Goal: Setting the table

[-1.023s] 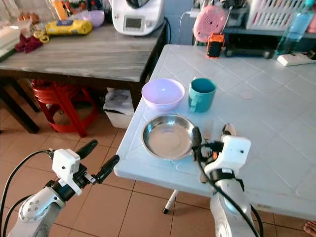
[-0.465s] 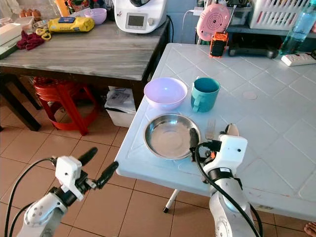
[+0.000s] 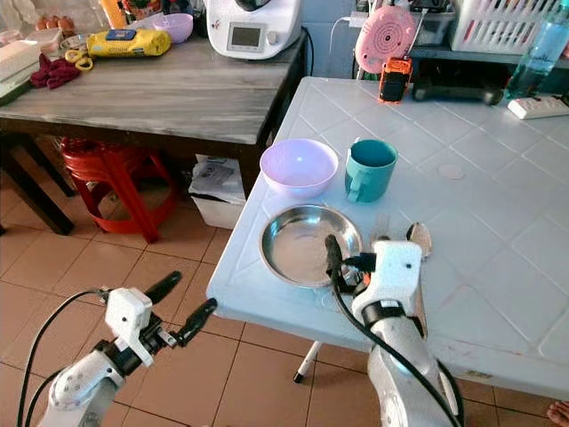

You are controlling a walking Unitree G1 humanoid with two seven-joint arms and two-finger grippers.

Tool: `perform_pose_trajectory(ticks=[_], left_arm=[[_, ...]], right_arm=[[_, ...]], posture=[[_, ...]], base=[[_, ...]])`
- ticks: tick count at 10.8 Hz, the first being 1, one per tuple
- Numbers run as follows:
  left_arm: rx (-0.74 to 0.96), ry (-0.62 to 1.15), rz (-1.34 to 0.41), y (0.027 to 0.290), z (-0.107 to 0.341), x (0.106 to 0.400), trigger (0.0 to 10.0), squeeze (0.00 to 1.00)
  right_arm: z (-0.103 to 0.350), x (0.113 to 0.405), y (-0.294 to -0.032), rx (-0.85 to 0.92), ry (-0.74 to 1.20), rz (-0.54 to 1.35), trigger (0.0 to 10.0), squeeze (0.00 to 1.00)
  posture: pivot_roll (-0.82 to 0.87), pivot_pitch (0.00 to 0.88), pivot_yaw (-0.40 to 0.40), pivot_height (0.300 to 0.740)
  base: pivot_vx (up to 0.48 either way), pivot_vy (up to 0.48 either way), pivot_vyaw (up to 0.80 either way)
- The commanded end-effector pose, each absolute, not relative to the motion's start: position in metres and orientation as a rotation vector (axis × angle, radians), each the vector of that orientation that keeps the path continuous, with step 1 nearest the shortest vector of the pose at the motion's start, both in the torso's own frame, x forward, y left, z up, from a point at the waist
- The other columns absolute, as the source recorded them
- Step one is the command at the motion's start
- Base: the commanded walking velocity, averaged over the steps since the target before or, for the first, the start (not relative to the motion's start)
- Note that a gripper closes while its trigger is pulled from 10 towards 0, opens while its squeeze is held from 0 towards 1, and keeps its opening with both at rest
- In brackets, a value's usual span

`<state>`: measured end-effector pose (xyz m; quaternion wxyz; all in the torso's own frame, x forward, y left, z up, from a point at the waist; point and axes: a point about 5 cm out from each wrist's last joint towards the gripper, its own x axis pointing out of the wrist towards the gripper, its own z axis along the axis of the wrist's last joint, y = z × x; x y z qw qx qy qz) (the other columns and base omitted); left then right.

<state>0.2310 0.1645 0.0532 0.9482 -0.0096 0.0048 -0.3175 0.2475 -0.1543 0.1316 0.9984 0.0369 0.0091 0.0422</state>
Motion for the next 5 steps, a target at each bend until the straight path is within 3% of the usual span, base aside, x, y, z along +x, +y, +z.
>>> perform_pose_trajectory(ticks=[1,5], left_arm=[[-0.006,0.007,-0.642,0.173,0.054,0.231,10.0,0.00],[0.021,-0.042,-0.733,0.169,0.073,0.235,10.0,0.00]], right_arm=[[0.133,0.247,-0.152,0.075,0.023,0.099,10.0,0.00],[0.132,0.250,-0.151,0.213,0.087,0.085,10.0,0.00]], posture=[[-0.06,0.102,0.051,0.740],[-0.06,0.106,0.047,0.740]], base=[[0.000,0.000,0.00],[0.000,0.000,0.00]])
